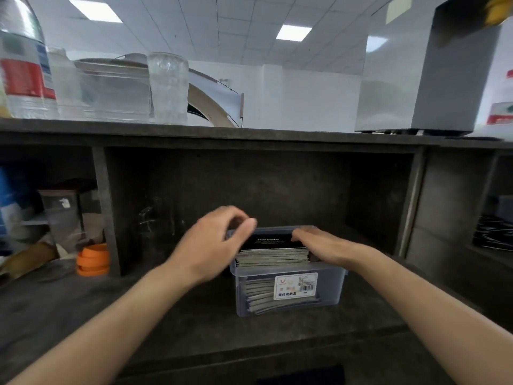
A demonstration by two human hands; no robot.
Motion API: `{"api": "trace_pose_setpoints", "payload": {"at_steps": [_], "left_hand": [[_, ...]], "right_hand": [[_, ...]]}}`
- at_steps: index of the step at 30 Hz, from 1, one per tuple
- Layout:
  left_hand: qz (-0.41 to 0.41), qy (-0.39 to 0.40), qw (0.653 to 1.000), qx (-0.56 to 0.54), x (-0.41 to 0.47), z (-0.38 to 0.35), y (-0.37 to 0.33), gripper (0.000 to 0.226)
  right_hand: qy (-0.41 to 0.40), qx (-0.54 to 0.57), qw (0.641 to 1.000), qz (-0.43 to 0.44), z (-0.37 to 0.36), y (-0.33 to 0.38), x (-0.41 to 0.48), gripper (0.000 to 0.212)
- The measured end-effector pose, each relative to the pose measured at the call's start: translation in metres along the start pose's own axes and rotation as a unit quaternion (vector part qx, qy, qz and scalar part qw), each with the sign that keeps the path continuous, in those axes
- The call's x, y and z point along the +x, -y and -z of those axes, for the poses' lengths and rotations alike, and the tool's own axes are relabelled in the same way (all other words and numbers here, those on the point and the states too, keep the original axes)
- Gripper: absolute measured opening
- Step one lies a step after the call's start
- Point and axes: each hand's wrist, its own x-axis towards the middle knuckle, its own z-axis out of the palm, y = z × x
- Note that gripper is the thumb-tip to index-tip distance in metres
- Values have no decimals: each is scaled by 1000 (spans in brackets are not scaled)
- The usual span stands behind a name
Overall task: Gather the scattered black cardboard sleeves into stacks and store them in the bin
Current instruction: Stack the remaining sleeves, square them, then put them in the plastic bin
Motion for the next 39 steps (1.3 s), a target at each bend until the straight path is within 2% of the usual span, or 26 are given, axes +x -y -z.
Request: {"api": "trace_pose_setpoints", "payload": {"at_steps": [3, 6, 12, 15, 19, 23, 27, 32, 34, 37, 39], "left_hand": [[74, 117, 980, 141, 28, -35, -15, 56], [54, 88, 971, 215, 28, -57, -12, 54], [42, 100, 973, 204, 27, -43, 9, 42], [70, 131, 977, 154, 29, -36, 21, 48], [69, 154, 965, 199, 26, -42, 14, 54], [83, 148, 962, 214, 33, -41, 10, 52], [86, 88, 976, 180, 43, -47, 12, 47], [140, 132, 971, 141, 39, -59, 19, 49], [133, 128, 972, 142, 39, -58, 18, 50], [126, 127, 973, 144, 38, -58, 18, 50], [124, 130, 973, 147, 37, -58, 19, 50]], "right_hand": [[-46, -46, 998, -4, -4, 3, -6, 46], [-88, -102, 991, 0, -15, 3, -5, 41], [-105, -70, 992, -27, -32, 12, 9, 48], [-82, -76, 993, -41, -37, 18, 14, 49], [-89, -70, 992, -49, -33, 20, 12, 32], [-117, -63, 991, -34, -32, 22, 11, 42], [-234, -177, 955, 40, -35, 28, 12, 46], [-163, -222, 961, 23, -47, 24, 14, 39], [-172, -238, 956, 29, -48, 21, 14, 40], [-206, -252, 944, 49, -48, 21, 11, 55], [-237, -229, 941, 74, -45, 21, 7, 47]]}}
